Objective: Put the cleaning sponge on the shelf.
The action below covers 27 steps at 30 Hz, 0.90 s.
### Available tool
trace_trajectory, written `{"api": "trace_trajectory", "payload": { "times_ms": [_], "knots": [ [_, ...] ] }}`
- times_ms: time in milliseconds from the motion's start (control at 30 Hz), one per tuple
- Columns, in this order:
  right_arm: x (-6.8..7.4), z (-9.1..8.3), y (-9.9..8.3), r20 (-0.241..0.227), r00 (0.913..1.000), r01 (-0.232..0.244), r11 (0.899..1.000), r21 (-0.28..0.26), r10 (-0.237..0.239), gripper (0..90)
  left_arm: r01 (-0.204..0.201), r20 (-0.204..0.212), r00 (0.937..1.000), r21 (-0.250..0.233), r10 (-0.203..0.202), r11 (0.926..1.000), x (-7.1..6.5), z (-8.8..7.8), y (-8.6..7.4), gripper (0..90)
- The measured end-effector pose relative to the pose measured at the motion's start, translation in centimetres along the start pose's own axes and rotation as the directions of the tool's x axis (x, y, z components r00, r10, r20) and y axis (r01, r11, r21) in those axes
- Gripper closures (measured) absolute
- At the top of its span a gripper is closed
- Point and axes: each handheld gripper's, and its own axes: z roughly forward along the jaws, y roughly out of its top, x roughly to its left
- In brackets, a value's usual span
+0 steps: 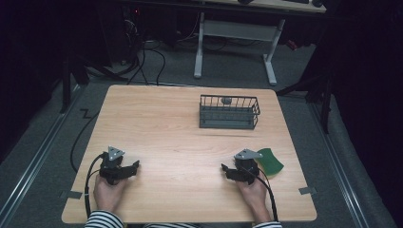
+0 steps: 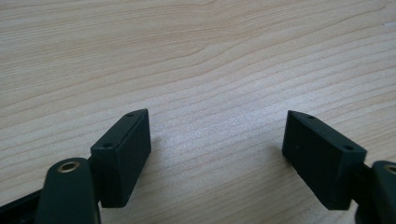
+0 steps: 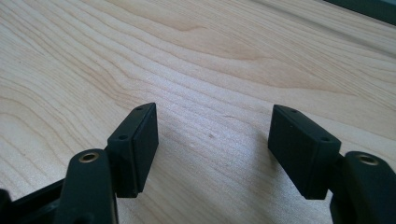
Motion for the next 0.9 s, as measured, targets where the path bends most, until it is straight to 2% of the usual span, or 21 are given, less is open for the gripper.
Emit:
{"api": "trace_trajectory", "payload": {
  "times_ms": [467,700,800,900],
  "knots": [
    [-0.03,0.0,0.01,-0.001,1.0,-0.005,1.0,0.001,0.005,33.5,0.003,0.0,1.0,0.002,-0.003,1.0,-0.03,0.02,0.03,23.3],
    [0.19,0.01,0.23,0.013,0.9996,-0.026,1.0,0.017,0.026,34.6,0.015,-0.012,0.9998,-0.003,-0.015,0.9999,-0.08,-0.05,-0.01,26.0],
    [0.25,-0.01,0.33,0.013,0.9996,-0.026,0.999,0.025,0.025,35.0,0.027,-0.009,0.9996,-0.005,-0.027,0.9996,-0.06,-0.05,0.01,25.8],
    [0.23,-0.02,0.29,0.012,0.9997,-0.021,1.0,0.023,0.021,35.2,0.064,0.015,0.9979,-0.018,-0.063,0.9978,-0.04,-0.1,-0.02,25.2]
  ]
}}
